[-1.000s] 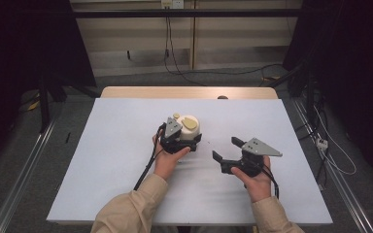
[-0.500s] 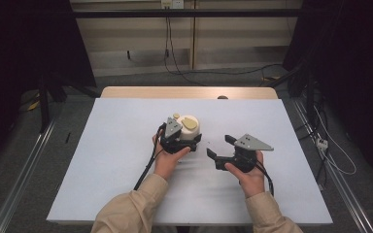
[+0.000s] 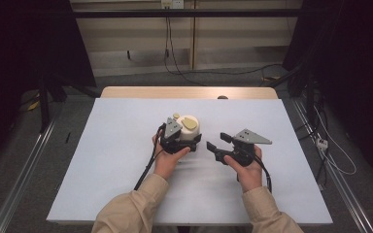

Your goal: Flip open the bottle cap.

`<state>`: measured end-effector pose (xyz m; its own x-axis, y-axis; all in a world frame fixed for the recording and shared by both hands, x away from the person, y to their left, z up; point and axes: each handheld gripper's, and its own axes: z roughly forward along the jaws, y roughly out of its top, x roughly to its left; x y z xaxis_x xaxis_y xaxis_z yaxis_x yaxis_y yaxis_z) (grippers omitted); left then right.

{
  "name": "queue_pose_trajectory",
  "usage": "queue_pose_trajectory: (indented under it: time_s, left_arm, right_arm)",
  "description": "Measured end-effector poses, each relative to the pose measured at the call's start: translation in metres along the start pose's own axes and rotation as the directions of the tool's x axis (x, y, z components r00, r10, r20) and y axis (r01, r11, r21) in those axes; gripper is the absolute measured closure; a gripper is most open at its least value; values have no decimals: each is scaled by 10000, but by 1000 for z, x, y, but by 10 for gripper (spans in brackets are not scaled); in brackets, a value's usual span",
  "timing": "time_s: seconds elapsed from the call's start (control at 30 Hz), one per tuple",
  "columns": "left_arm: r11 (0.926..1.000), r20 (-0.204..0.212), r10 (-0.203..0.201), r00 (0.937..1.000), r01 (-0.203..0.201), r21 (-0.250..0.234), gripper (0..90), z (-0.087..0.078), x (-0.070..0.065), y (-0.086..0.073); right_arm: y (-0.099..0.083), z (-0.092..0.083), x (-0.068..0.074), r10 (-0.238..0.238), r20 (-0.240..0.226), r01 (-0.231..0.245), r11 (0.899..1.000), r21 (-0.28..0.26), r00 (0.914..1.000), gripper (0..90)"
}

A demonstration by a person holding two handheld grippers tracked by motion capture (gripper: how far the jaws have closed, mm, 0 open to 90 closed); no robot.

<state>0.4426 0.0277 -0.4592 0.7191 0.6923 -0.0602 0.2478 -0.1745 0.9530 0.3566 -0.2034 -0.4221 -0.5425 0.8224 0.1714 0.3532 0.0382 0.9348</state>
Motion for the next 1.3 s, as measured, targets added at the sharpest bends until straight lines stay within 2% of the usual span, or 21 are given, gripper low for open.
queue_pose_trajectory:
  time_s: [0.07, 0.1, 0.23, 0.4, 0.5, 0.67, 1.3]
  left_arm:
    - [10000, 22, 17, 10000, -17, -1, 53, 0, 0, 0]
    - [10000, 14, 15, 10000, -15, -1, 53, 0, 0, 0]
    - [10000, -10, 9, 10000, -9, -14, 53, 0, 0, 0]
    - [10000, -9, 5, 10000, -5, -10, 53, 0, 0, 0]
    - [10000, -11, -2, 10000, 2, -6, 53, 0, 0, 0]
    - [10000, -20, 3, 10000, -3, -22, 53, 0, 0, 0]
    - [10000, -54, -3, 10000, 3, 0, 53, 0, -1, 0]
  right_arm:
    - [2, 2, 0, -34, 13, 34, 10000, 7, 10000, 431]
    - [5, 4, 1, -164, -86, 165, 9999, 23, 9998, 506]
    - [13, 9, 6, -433, -306, 438, 9989, 151, 9986, 609]
    - [20, 15, 9, -174, -423, 180, 9997, 153, 9990, 697]
    - [22, 18, 7, 209, -613, -211, 9998, -20, 9979, 754]
    - [26, 22, 7, -29, -690, 41, 9999, 167, 9976, 882]
    - [31, 34, 16, -502, -826, 558, 9962, 665, 9953, 900]
